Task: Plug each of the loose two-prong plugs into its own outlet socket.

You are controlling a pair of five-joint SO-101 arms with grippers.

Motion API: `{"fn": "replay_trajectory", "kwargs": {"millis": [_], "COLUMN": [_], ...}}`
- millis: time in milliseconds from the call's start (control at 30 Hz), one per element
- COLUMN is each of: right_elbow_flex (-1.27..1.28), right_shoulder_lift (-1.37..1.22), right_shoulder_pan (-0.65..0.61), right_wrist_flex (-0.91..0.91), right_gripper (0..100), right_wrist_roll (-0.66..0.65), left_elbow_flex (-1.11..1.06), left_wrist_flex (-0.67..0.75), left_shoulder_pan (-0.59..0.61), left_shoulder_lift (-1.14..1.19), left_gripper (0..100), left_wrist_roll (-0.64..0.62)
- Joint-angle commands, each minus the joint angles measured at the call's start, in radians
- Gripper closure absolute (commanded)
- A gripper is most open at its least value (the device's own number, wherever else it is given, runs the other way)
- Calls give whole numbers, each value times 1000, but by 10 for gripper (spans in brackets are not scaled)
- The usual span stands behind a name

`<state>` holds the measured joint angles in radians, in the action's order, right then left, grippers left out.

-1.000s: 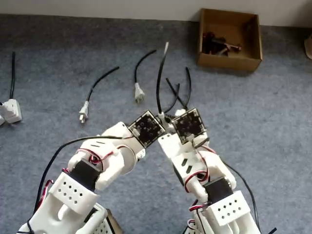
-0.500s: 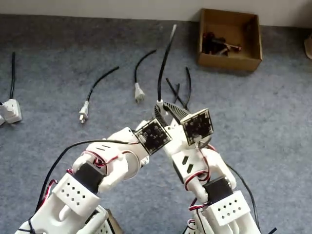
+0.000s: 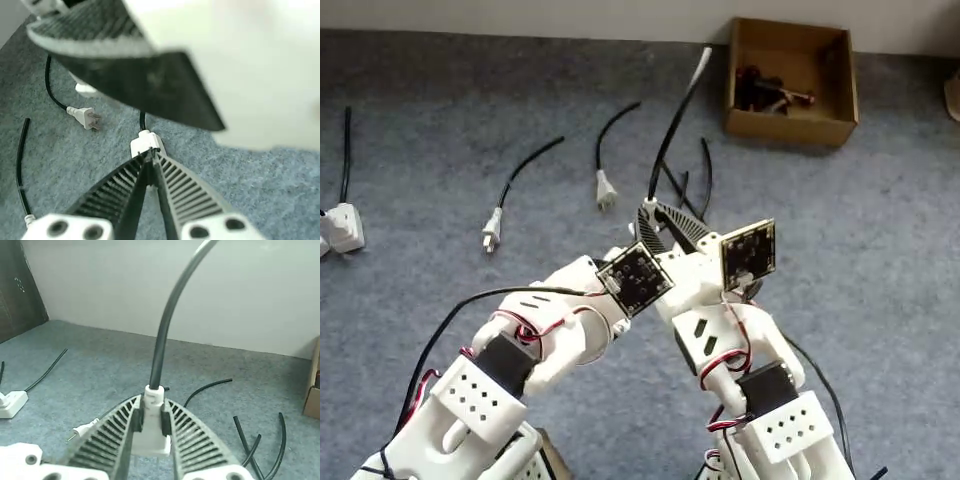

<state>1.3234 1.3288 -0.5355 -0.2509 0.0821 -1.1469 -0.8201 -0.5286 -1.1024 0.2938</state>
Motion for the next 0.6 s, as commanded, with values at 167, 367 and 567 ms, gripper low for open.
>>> {"fn": "replay_trajectory", "kwargs": {"millis": [167,367,567], "right_elbow_flex": [-56,-33,-25], "right_shoulder_lift": [19,19,21], "right_shoulder_pan": [-2,-22,-22], "right_wrist_flex": [18,-15,-33], "right_gripper": [993,993,993], "right_wrist_roll": [58,58,54], "left_elbow_flex": [-19,-18,-18], "left_wrist_flex": [163,203,278], "left_shoulder_pan": [76,101,159], "left_shoulder_lift": [-21,-21,-21], "left_gripper": [994,994,994], "left_wrist_roll": [-89,-92,-94]}}
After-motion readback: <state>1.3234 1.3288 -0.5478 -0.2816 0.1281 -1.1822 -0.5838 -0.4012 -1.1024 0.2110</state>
